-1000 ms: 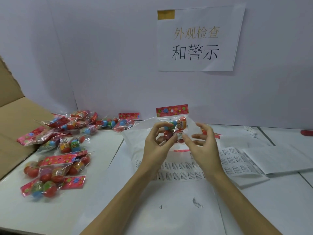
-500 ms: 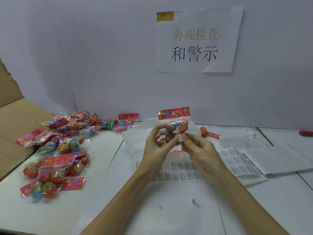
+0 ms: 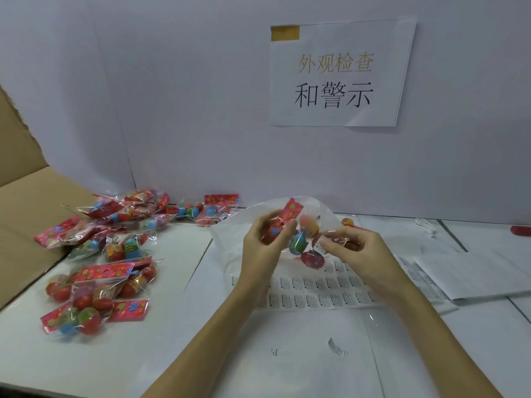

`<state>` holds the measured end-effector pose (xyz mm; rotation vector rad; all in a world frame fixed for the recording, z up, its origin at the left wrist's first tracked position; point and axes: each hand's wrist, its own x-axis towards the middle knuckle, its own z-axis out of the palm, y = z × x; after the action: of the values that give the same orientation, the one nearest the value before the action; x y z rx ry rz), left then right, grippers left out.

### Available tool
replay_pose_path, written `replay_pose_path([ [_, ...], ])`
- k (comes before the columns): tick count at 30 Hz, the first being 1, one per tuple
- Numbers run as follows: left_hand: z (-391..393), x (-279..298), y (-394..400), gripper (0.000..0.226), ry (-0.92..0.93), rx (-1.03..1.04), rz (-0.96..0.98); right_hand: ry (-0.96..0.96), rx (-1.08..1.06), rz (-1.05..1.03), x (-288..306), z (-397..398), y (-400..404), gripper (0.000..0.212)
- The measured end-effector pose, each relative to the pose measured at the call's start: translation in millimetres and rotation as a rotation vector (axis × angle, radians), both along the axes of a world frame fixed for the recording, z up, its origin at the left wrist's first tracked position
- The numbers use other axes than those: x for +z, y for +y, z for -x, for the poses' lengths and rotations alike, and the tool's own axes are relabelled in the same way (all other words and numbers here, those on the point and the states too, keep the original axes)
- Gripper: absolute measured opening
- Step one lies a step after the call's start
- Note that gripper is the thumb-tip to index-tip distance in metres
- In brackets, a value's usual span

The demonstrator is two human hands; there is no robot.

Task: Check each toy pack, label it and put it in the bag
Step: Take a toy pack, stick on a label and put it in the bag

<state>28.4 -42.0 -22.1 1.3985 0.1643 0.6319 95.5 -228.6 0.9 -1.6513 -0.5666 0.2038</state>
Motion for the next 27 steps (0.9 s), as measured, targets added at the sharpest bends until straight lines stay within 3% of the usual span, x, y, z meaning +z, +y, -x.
replay_pose_path([
  [2, 1, 0, 0, 0.016, 0.015, 0.010, -0.011, 0.001, 0.032, 0.046, -2, 1, 2, 0.019],
  [5, 1, 0, 1, 0.008, 0.017, 0.024, 0.038, 0.002, 0.017, 0.008, -3, 6, 8, 0.029],
  [9, 1, 2, -1, 0.015, 0.021, 0.064, 0.070, 0.029, -0.056, -0.113, -4, 12, 16, 0.014],
  [14, 2, 7, 3, 0.058, -0.011, -0.054, 0.136, 0.187, -0.171, -0.323, -13, 11, 22, 0.013],
  [19, 5, 2, -5, 0.020, 0.011, -0.148, -0.059, 0.213, -0.115, -0.266, -12, 8, 19, 0.026],
  [22, 7, 5, -3, 0.022, 0.026, -0.193, -0.043, 0.110, -0.149, -0.279, -7, 4, 15, 0.054],
  [27, 12, 7, -8, 0.024, 0.110, -0.284, -0.139, 0.063, -0.124, -0.278, -3, 4, 12, 0.034],
])
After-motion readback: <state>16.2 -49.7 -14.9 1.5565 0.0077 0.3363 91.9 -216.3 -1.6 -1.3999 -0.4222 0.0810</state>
